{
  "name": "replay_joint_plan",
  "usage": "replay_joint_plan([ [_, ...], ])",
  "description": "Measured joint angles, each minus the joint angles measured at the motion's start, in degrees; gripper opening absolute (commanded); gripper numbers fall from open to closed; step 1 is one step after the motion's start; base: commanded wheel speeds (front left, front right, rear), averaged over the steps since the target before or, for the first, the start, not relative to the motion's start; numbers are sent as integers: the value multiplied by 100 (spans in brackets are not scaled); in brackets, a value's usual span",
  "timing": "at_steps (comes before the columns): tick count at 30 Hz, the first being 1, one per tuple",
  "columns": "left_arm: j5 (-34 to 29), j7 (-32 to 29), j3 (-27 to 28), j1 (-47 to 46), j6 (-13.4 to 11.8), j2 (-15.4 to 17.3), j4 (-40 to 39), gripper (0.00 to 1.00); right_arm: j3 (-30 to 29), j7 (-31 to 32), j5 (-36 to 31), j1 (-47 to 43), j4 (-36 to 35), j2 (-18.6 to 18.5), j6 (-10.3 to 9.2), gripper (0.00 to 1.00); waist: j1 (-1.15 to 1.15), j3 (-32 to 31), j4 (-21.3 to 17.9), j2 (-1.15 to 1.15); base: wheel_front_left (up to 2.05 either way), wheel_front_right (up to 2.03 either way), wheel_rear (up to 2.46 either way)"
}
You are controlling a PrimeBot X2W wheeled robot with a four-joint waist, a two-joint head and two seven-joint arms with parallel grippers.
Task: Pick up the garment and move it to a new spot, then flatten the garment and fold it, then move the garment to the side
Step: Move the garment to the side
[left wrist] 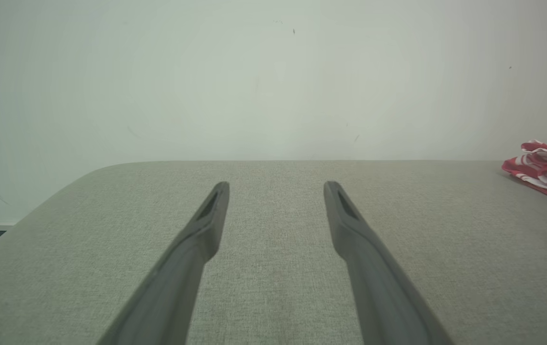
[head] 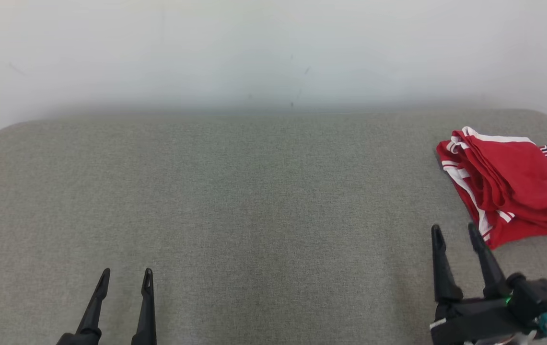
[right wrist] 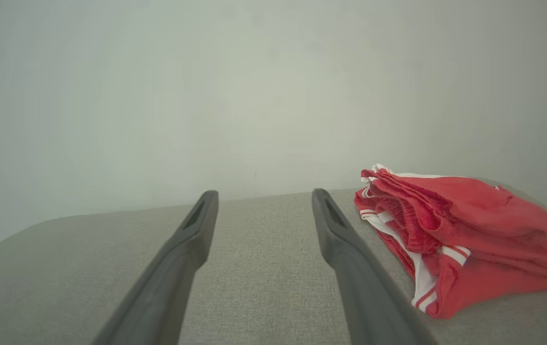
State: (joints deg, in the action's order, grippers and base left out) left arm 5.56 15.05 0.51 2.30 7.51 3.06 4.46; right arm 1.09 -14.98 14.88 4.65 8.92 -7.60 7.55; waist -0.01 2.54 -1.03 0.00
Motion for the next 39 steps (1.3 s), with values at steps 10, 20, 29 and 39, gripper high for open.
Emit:
replay_joint_plan([
  [10, -3, 0, 34, 121, -102, -11, 86, 100, -71, -2, -511, -721, -64, 382, 0, 100, 0, -168, 120, 0, 0, 0, 0],
  [20, -103, 0, -18, 213, -237, -12, 218, 100, -127, -1, -582, -817, 58, 454, 0, 100, 0, -233, 131, 1, 0, 0, 0],
  [29, -214, 0, -20, 229, -458, -14, 302, 100, -63, -1, -538, -815, 63, 463, 0, 100, 1, -265, 145, 1, 0, 0, 0],
  [39, -221, 0, 10, 229, -509, -13, 248, 100, -31, -1, -487, -811, 74, 466, 0, 100, 1, -267, 149, 1, 0, 0, 0],
])
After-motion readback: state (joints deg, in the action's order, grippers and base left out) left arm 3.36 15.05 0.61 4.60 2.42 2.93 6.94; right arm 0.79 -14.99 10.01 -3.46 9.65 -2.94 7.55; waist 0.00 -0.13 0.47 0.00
